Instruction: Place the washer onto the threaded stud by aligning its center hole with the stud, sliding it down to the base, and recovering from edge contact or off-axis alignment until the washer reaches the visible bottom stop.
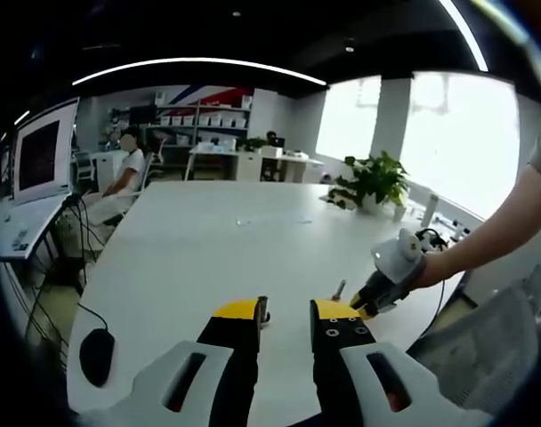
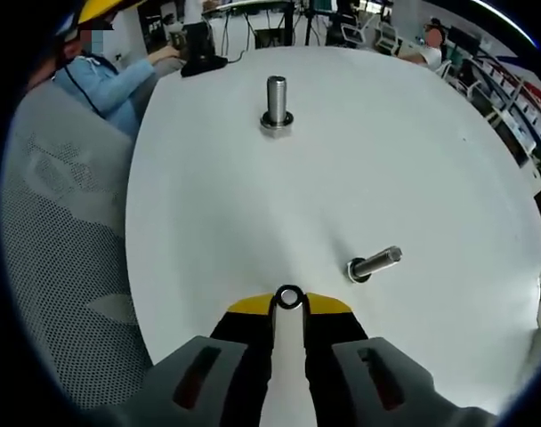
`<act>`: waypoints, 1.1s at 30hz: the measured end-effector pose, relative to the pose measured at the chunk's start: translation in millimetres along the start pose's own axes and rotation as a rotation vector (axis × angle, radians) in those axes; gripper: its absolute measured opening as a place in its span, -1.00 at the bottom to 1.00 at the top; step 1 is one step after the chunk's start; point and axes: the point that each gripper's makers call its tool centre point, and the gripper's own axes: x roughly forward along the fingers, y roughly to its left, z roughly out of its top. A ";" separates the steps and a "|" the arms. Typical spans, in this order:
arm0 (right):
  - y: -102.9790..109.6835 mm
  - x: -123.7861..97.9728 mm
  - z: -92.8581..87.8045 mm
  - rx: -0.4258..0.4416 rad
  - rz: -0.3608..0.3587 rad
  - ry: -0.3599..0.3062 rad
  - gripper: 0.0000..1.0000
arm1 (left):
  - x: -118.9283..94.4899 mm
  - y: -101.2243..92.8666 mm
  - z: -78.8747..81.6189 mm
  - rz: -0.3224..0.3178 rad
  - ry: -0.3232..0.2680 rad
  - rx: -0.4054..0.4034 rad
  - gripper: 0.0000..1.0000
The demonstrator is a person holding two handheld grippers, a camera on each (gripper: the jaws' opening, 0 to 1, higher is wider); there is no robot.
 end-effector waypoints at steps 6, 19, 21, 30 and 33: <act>-4.8 -7.7 7.4 0.003 -0.018 -0.028 -0.73 | -0.5 0.9 1.6 -0.001 -0.010 -0.006 -0.60; -15.3 -20.7 12.8 0.015 -0.047 -0.058 -0.73 | -0.9 0.9 2.1 -0.001 -0.012 -0.007 -0.60; -17.4 -23.4 15.3 0.013 -0.051 -0.065 -0.73 | -0.9 0.7 2.5 -0.001 -0.014 -0.008 -0.60; -25.6 -35.3 23.8 -0.007 -0.071 -0.081 -0.73 | -0.7 0.7 2.4 -0.004 -0.015 -0.009 -0.60; -30.7 -38.6 23.8 -0.003 -0.082 -0.083 -0.73 | -0.6 -0.5 2.7 -0.007 -0.015 -0.007 -0.60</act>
